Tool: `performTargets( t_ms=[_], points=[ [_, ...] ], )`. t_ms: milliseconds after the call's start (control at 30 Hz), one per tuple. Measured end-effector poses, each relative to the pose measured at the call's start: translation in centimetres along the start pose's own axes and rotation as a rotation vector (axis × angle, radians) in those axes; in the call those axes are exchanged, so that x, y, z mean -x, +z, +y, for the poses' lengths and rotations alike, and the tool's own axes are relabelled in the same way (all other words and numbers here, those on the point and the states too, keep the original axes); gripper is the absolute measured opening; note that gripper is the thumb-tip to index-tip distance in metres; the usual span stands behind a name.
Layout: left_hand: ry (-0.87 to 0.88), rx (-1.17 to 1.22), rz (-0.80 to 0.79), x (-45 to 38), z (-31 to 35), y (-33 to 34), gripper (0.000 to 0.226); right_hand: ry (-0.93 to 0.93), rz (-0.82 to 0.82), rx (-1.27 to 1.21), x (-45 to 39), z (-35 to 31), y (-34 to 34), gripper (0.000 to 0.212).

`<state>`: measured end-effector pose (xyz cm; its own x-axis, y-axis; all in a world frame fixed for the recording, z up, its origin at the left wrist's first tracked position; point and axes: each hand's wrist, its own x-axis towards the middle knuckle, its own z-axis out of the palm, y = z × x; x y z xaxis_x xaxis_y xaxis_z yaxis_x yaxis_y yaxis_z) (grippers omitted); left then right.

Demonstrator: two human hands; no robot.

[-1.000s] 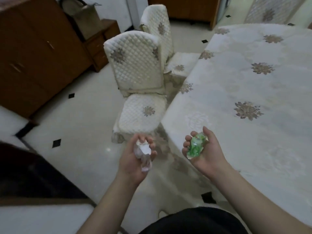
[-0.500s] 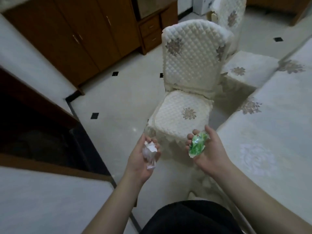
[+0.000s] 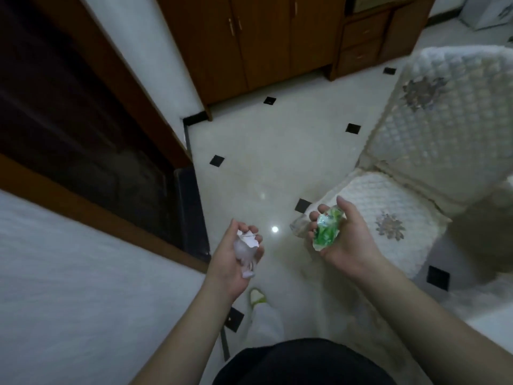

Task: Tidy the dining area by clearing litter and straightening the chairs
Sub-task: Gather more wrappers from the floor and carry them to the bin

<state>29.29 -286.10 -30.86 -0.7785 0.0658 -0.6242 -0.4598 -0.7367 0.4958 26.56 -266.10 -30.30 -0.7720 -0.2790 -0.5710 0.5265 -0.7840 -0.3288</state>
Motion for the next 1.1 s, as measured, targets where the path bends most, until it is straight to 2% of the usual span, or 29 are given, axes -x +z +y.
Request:
performTargets(
  t_ms=[200, 300, 400, 433, 567, 767, 867, 1100],
  points=[
    [0.026, 0.146, 0.039, -6.1, 9.1, -1.6, 0.028, -0.006, 0.034, 0.077, -8.5, 0.4, 8.4, 0.026],
    [0.053, 0.054, 0.07, -8.8, 13.3, -1.7, 0.025, -0.012, 0.001, 0.111, -12.2, 0.3, 11.4, 0.026],
    [0.095, -0.054, 0.071, -11.7, 17.3, -1.4, 0.024, -0.051, -0.028, 0.103, -15.7, 0.1, 14.1, 0.044],
    [0.107, -0.067, 0.055, -12.6, 18.4, -1.2, 0.024, -0.065, -0.029, 0.099, -16.8, -0.1, 14.7, 0.044],
    [0.1, -0.067, -0.026, -16.8, 21.9, -0.2, 0.027, -0.087, 0.021, 0.096, -20.9, -1.5, 16.7, 0.027],
    [0.036, 0.023, -0.05, -24.7, 26.1, 2.7, 0.033, -0.105, 0.022, 0.069, -28.6, -5.8, 19.2, 0.028],
    [0.033, 0.034, -0.048, -29.2, 28.3, 4.9, 0.029, -0.075, 0.018, 0.051, -33.3, -7.9, 20.7, 0.026],
    [0.036, 0.055, -0.092, -38.3, 34.8, 12.1, 0.029, -0.014, 0.019, 0.07, -41.6, -14.1, 25.9, 0.028]
  ],
)
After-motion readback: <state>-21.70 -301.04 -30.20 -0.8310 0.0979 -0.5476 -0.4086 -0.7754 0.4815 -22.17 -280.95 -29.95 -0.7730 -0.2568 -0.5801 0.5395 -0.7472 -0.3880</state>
